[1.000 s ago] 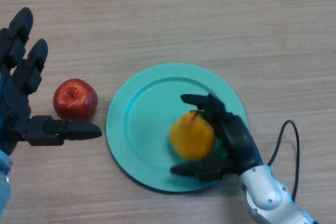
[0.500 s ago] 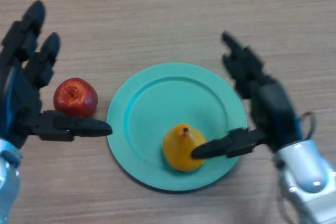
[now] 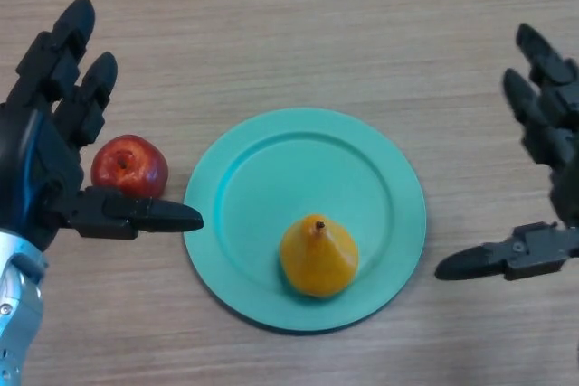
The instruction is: Pick up the yellow pear and place it on the plate
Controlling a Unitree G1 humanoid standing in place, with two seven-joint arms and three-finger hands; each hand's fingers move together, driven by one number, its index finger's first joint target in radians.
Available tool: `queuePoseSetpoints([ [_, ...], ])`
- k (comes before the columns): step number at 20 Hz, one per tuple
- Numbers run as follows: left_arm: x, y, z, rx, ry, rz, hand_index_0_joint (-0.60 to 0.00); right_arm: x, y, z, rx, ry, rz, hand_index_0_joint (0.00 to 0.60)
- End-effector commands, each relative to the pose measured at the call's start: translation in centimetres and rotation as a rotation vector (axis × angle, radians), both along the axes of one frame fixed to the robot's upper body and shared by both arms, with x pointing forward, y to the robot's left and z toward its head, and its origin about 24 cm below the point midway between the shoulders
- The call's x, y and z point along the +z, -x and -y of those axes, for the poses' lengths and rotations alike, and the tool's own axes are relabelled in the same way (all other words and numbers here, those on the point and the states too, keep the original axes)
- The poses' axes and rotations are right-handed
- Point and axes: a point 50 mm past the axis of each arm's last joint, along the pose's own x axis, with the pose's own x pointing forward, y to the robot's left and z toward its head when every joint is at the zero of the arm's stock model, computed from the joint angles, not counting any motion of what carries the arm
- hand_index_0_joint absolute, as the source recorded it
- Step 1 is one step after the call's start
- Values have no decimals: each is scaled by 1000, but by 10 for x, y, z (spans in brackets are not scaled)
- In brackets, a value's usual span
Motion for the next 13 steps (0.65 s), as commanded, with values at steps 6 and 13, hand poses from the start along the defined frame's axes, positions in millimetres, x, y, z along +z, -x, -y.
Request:
queuePoseSetpoints([
  [6, 35, 5, -6, 24, -59, 227, 0, 32, 15, 9, 1, 28, 197, 0],
  [13, 35, 4, -14, 54, -54, 235, 0, 32, 14, 6, 14, 49, 193, 0],
])
